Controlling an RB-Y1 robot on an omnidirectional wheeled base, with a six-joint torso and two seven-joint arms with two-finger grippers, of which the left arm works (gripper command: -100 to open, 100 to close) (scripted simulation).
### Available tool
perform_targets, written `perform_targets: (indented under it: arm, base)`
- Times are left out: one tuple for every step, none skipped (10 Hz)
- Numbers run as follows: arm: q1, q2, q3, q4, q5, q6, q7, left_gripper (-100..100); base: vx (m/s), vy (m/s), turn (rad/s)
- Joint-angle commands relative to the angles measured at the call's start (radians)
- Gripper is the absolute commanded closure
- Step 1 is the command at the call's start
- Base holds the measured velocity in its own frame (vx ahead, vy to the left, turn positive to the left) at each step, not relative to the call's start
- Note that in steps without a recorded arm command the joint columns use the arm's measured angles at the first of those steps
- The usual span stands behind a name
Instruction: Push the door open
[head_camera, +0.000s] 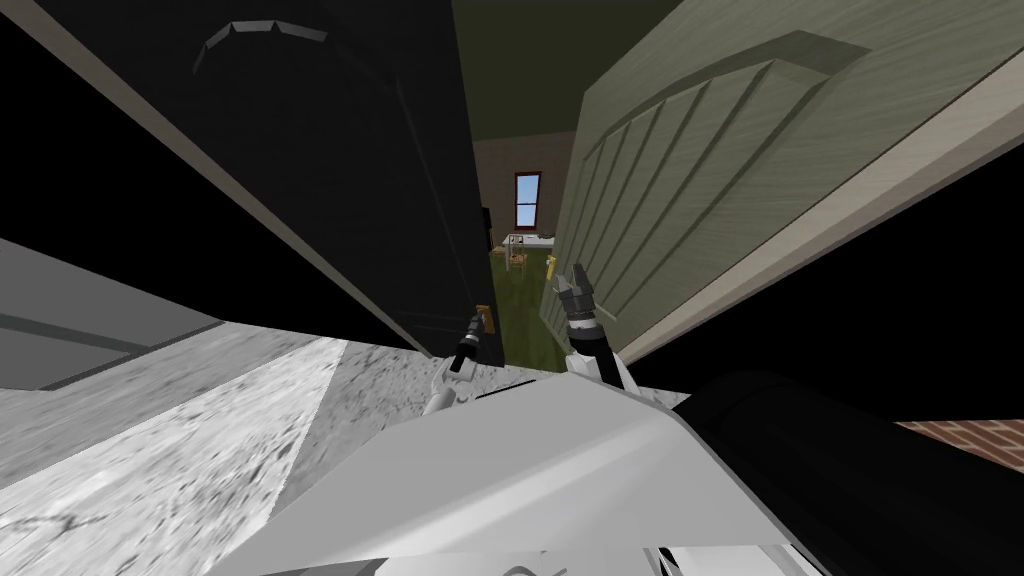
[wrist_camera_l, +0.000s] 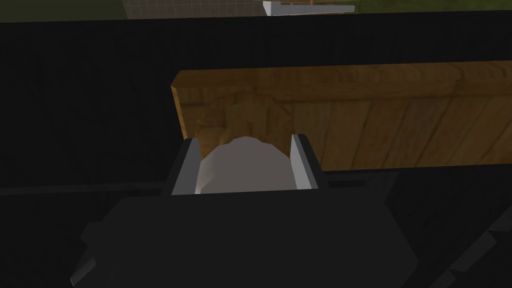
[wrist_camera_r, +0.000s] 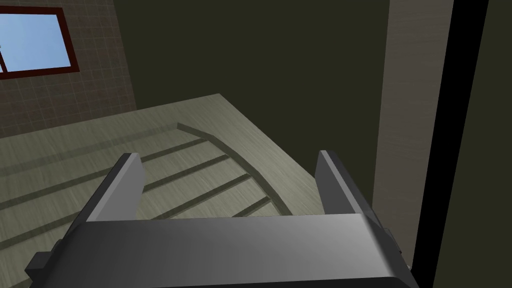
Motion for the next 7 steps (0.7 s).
perform_targets:
  arm:
    - [0.005,0.000,-0.001,0.001,0.000,-0.001,0.001,100]
    - [0.005,0.000,-0.001,0.001,0.000,-0.001,0.001,100]
    - [-0.002,0.003,0.013,0.004,0.001,0.000,-0.006,100]
    - [-0.004,0.004,0.021,0.006,0.001,0.000,-0.011,100]
    - [-0.005,0.005,0.026,0.008,0.001,0.001,-0.013,100]
    - [-0.006,0.006,0.037,0.011,0.002,0.001,-0.018,100]
    - [-0.009,0.006,0.049,0.014,0.003,0.001,-0.024,100]
  base:
    - [0.000,0.000,0.000]
    - [0.000,0.000,0.000]
    - [0.089,-0.071,0.040]
    - [0.130,-0.124,0.076]
    - [0.140,-0.081,0.062]
    - [0.175,-0.081,0.025]
    - [0.194,-0.096,0.056]
